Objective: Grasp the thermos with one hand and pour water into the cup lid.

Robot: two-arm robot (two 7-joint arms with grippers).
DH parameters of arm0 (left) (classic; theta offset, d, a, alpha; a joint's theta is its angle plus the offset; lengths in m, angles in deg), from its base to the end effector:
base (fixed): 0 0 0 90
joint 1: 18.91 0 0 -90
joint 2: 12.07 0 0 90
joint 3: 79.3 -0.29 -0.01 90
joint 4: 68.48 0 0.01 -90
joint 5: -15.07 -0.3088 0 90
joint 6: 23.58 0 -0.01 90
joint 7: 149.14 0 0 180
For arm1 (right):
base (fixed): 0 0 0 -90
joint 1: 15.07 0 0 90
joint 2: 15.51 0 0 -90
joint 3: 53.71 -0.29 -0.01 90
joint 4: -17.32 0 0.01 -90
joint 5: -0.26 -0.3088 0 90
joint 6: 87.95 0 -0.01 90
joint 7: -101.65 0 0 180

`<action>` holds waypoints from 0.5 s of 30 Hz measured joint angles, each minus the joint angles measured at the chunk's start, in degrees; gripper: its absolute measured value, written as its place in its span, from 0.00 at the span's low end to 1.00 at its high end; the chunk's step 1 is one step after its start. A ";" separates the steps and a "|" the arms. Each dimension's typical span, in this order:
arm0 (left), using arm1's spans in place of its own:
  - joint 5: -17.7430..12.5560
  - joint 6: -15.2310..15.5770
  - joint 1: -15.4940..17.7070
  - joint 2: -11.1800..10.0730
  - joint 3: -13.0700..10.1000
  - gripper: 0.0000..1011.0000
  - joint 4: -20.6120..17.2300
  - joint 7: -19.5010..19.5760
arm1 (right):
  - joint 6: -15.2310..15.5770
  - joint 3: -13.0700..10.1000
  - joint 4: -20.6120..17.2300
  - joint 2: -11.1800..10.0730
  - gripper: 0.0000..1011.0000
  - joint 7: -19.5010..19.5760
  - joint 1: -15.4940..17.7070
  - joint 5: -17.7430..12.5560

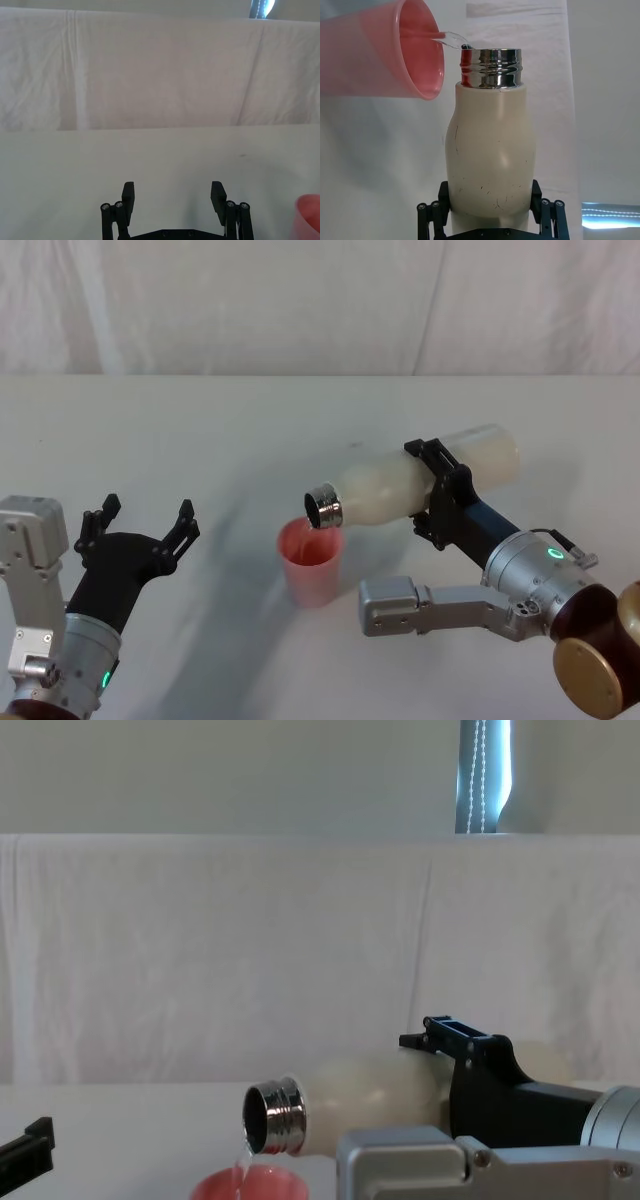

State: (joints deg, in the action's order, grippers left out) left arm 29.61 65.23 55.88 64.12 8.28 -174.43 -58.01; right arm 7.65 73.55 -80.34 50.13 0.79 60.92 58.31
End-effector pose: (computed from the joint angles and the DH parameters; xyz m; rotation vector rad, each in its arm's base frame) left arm 0.2530 0.0375 -0.2853 -0.0379 0.0140 1.4461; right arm 0.3298 0.0735 -0.2438 -0.8305 -1.2895 -0.7132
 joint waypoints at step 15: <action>0.00 0.00 0.00 0.00 0.00 0.99 0.00 0.00 | 0.10 -0.17 -0.12 -0.25 0.94 -0.01 -0.03 -0.02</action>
State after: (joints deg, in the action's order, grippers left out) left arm 29.61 65.23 55.88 64.12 8.28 -174.44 -58.00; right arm 7.75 73.38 -80.46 49.87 0.78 60.89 58.30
